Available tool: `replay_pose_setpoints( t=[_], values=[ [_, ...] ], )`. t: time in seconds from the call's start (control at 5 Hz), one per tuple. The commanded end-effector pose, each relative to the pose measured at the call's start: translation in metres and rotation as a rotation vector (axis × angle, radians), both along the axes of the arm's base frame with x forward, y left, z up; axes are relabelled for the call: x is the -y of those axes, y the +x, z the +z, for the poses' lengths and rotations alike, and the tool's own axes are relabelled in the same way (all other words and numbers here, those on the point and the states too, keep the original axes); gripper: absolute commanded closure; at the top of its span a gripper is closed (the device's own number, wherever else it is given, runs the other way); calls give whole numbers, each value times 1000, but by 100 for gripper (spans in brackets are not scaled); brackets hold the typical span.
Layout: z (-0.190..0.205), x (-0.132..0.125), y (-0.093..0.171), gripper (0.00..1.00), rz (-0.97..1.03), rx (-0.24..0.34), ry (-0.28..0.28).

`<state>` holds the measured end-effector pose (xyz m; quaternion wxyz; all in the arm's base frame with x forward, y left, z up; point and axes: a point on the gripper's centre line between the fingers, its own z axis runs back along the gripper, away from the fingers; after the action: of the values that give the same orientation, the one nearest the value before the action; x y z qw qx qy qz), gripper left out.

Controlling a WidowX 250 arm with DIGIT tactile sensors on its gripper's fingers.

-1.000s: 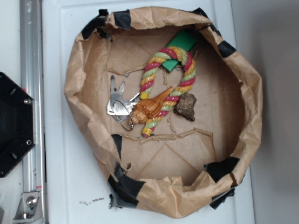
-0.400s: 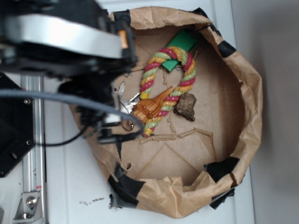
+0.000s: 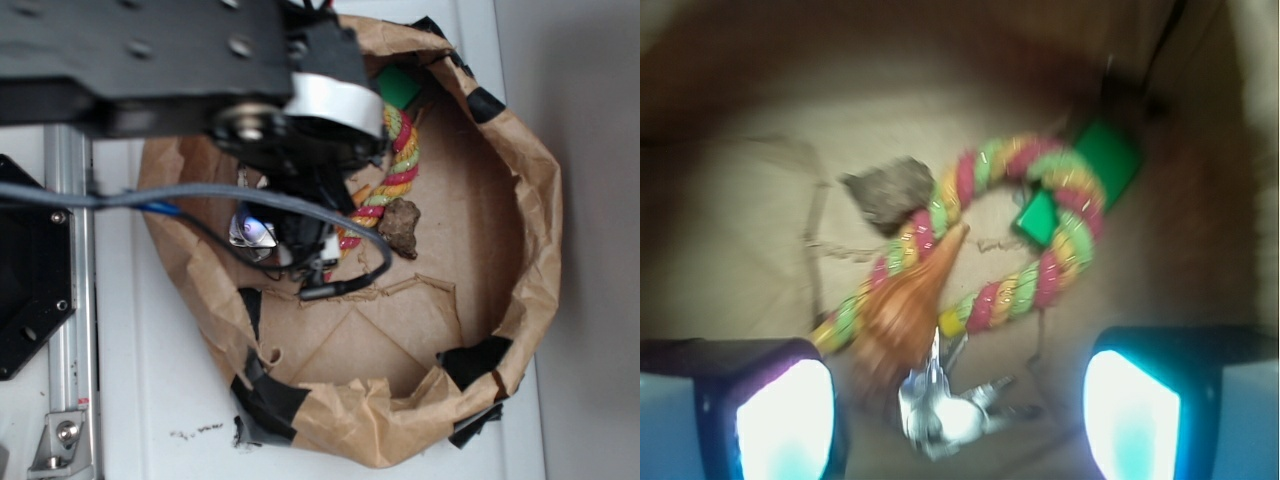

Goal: Grab the shell.

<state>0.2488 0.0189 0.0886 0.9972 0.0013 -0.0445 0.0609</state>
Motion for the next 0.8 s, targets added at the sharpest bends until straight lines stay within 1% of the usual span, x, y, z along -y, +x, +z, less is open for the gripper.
replay_pose_setpoints(
  t=[0.0,0.2,0.4,0.6],
  values=[
    [-48,27,10,0,-39,-80,-141],
    [-68,40,2,0,-129,-116,-154],
    [-59,41,5,100,-155,-104,-143],
    [-29,40,11,100,-159,-32,-109]
  ],
)
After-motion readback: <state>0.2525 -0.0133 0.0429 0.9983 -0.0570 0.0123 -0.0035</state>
